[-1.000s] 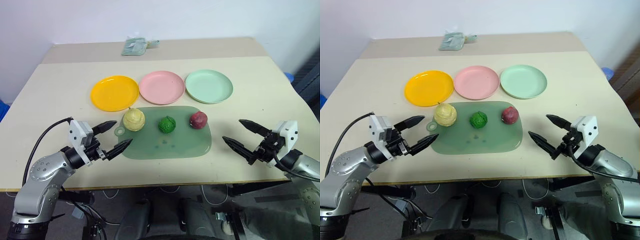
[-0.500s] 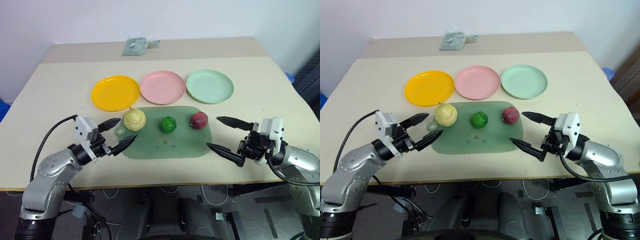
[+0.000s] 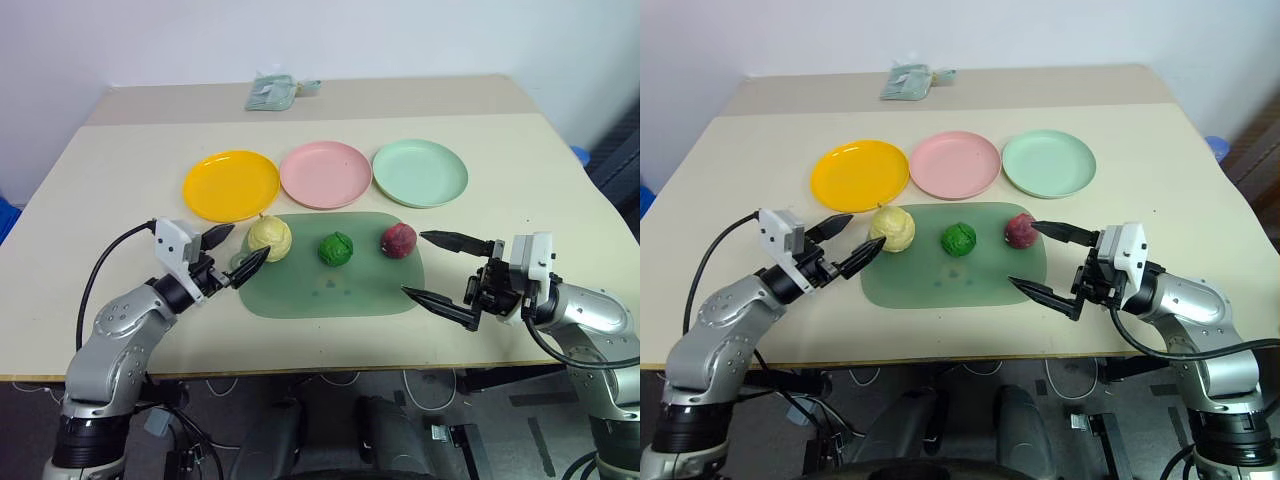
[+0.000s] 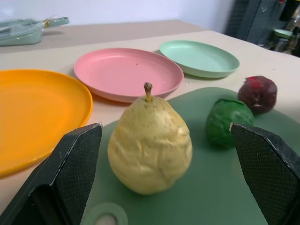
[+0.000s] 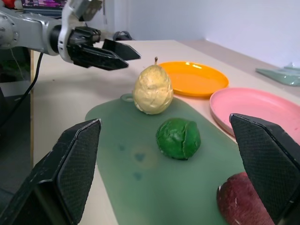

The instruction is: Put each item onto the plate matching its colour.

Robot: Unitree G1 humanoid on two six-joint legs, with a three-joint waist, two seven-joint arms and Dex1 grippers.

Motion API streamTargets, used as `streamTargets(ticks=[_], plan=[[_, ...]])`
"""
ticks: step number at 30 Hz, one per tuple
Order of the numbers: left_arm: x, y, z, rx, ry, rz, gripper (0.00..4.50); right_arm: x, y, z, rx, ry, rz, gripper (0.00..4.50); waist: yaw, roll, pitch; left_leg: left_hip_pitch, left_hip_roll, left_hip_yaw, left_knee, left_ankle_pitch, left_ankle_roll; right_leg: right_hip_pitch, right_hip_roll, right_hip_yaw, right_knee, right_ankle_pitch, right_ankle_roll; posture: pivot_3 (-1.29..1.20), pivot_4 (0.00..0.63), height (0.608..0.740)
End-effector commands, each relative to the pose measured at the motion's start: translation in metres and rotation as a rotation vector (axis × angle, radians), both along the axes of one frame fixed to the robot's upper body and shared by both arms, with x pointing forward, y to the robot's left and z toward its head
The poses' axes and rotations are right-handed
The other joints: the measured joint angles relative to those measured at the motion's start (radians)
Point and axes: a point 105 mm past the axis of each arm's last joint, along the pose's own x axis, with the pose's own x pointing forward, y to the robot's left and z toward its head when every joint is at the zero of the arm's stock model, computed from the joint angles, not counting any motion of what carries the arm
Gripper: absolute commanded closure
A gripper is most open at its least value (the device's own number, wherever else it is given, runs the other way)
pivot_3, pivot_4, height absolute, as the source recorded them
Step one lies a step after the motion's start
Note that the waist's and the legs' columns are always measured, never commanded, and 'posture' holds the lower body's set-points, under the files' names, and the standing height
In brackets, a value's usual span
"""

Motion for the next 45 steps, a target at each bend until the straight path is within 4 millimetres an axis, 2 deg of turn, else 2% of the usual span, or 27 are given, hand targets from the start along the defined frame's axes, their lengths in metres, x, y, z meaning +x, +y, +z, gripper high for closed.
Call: streamTargets(ticks=[1,9,12,15,20,25,33,37,40,42,45], plan=[[0.010,-0.007,0.004,0.010,-0.023,0.009,0.00,-0.002,0.001,0.008,0.009,-0.048,-0.001,0.02,-0.001,0.000,0.000,0.000,0.000,0.000,0.000,0.000,0.000,0.000,0.000,0.000,0.000,0.000,0.001,0.00,0.150,0.740],[0.031,-0.019,0.001,-0.008,-0.006,0.043,0.00,-0.003,0.001,0.008,0.013,-0.065,-0.028,0.02,-0.002,0.000,0.000,0.000,0.000,0.000,0.000,0.000,0.000,0.000,0.000,0.000,0.000,0.001,0.001,0.00,0.150,0.740],[0.034,-0.021,0.000,-0.005,-0.006,0.045,0.87,-0.003,0.001,0.008,0.012,-0.070,-0.035,0.00,-0.002,0.000,0.000,0.000,0.000,0.000,0.000,0.000,0.000,0.000,0.001,0.000,0.000,0.001,0.001,0.00,0.150,0.740],[0.036,-0.020,0.000,0.006,-0.019,0.061,2.29,-0.003,0.001,0.008,0.011,-0.073,-0.040,0.00,-0.001,0.000,0.000,0.000,0.000,0.000,0.000,0.000,0.000,0.000,0.001,0.000,0.000,0.001,0.001,0.00,0.150,0.740],[0.049,-0.008,0.010,-0.034,-0.054,0.185,2.29,-0.002,0.002,0.008,0.012,-0.077,-0.048,0.00,0.001,0.000,0.000,0.000,0.000,0.000,0.001,0.000,0.000,0.000,0.000,0.000,0.000,0.001,0.001,0.00,0.150,0.740],[0.083,0.019,0.031,-0.096,-0.104,0.433,2.29,0.003,0.003,0.011,0.012,-0.091,-0.058,0.00,0.000,-0.002,0.001,0.000,0.000,0.000,0.001,0.000,0.000,0.000,0.001,0.000,0.000,0.003,0.003,0.00,0.150,0.740],[0.143,0.023,0.047,-0.117,-0.099,0.623,2.29,0.024,0.013,0.018,0.027,-0.123,-0.065,0.00,0.000,-0.004,0.001,0.000,-0.001,0.000,0.001,0.001,-0.001,0.000,0.001,-0.001,0.000,0.005,0.006,0.00,0.150,0.740],[0.162,0.020,0.052,-0.156,-0.082,0.646,2.29,0.032,0.016,0.021,0.031,-0.139,-0.060,0.00,-0.001,-0.005,0.001,-0.001,-0.002,0.000,0.001,0.001,-0.001,0.000,0.002,-0.001,0.000,0.005,0.007,0.00,0.150,0.740],[0.168,0.018,0.051,-0.159,-0.068,0.648,1.14,0.035,0.017,0.022,0.029,-0.153,-0.059,0.00,-0.003,-0.005,0.001,-0.001,-0.003,0.001,0.002,0.002,-0.002,0.000,0.002,-0.001,0.000,0.006,0.007,0.00,0.150,0.740],[0.169,0.014,0.051,-0.173,-0.064,0.635,0.13,0.036,0.017,0.024,0.030,-0.161,-0.065,0.00,-0.004,-0.005,0.001,-0.001,-0.003,0.001,0.001,0.002,-0.003,0.000,0.002,-0.001,0.000,0.006,0.008,0.00,0.150,0.740],[0.168,0.009,0.059,-0.200,-0.095,0.602,0.06,0.036,0.017,0.025,0.035,-0.166,-0.076,0.00,-0.003,-0.005,0.001,-0.001,-0.003,0.001,0.001,0.002,-0.003,-0.001,0.001,-0.001,0.000,0.006,0.008,0.00,0.150,0.740]])
